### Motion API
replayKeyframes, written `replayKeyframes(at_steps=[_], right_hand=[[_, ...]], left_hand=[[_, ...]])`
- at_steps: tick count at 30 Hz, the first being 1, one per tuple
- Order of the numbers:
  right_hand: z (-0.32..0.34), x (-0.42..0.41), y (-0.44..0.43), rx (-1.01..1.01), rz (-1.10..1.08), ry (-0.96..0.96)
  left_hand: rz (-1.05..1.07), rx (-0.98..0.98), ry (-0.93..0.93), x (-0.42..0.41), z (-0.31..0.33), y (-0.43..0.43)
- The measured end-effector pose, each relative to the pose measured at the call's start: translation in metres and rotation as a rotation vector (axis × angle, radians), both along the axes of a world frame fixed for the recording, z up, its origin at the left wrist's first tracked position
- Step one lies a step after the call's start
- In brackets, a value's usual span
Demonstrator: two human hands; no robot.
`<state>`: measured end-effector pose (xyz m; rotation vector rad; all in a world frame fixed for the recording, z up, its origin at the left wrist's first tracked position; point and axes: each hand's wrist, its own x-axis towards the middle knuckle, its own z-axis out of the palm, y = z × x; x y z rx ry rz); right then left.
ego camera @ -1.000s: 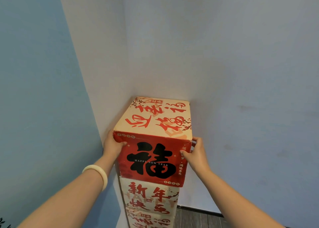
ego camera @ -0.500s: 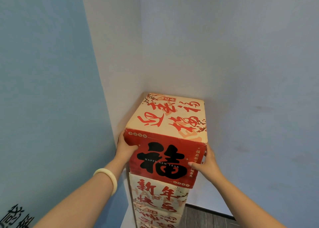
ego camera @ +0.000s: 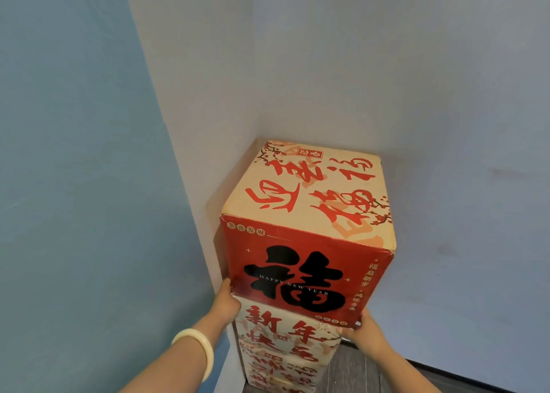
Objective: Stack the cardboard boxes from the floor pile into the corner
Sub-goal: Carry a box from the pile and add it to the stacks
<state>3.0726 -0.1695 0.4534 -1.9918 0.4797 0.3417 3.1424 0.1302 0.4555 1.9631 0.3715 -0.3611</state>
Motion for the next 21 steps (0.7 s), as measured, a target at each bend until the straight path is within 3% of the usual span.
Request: replayKeyframes(at_steps=[11, 21], right_hand=[[-0.008, -0.008, 0.009, -0.081, -0.149, -0.156], [-0.011, -0.013, 0.017, -0.142, -0.167, -0.267]], left_hand=[[-0.099, -0.163, -0.083, -0.016, 0.006, 0.005], [0.040, -0.207, -0.144, -0.018, -0.002, -0.002]])
